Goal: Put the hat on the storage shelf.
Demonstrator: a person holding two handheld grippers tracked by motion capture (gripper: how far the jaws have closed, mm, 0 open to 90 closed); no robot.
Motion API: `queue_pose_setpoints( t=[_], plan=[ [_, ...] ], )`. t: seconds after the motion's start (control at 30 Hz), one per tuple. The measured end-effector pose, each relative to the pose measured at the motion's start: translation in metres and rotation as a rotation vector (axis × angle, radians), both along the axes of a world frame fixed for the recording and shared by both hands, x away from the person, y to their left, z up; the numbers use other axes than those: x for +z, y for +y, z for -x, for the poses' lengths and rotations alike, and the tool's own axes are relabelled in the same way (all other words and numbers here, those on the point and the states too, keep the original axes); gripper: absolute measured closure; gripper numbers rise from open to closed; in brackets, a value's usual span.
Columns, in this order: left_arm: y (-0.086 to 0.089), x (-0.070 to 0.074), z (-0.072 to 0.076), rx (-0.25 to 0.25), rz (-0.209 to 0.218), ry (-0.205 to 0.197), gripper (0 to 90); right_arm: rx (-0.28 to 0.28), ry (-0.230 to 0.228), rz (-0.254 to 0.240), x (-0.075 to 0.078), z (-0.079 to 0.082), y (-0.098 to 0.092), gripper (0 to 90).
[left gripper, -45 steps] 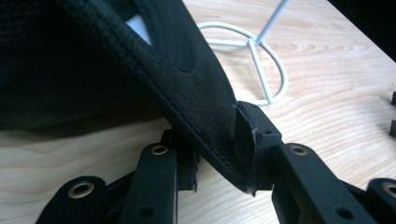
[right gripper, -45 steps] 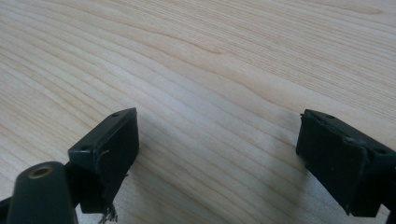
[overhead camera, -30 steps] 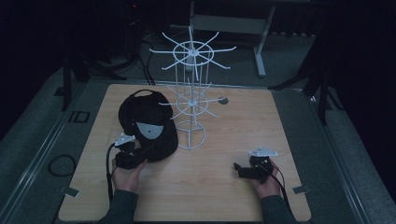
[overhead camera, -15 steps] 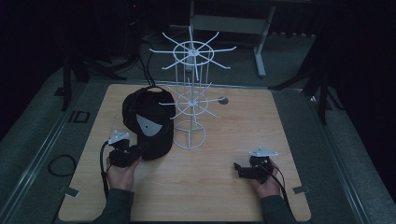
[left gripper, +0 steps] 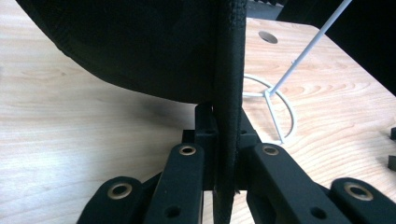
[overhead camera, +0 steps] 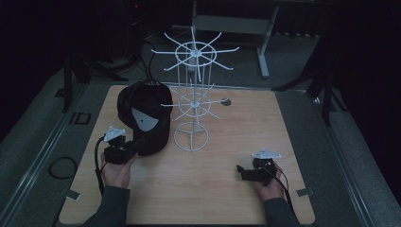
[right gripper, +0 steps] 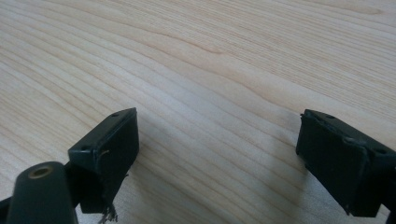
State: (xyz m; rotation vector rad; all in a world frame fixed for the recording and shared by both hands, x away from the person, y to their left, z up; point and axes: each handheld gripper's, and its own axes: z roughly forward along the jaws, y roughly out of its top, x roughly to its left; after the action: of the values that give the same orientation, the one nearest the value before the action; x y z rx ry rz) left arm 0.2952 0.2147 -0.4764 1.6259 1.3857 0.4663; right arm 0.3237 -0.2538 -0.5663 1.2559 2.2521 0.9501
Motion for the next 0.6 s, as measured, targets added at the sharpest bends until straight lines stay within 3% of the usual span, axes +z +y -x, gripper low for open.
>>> queue_pose_setpoints(
  t=[0.6],
  plan=[
    [0.011,0.022,0.000,0.010,-0.029,-0.068,86.7,0.000,-0.001,0.000,0.000,0.000,0.000,13.0]
  ],
)
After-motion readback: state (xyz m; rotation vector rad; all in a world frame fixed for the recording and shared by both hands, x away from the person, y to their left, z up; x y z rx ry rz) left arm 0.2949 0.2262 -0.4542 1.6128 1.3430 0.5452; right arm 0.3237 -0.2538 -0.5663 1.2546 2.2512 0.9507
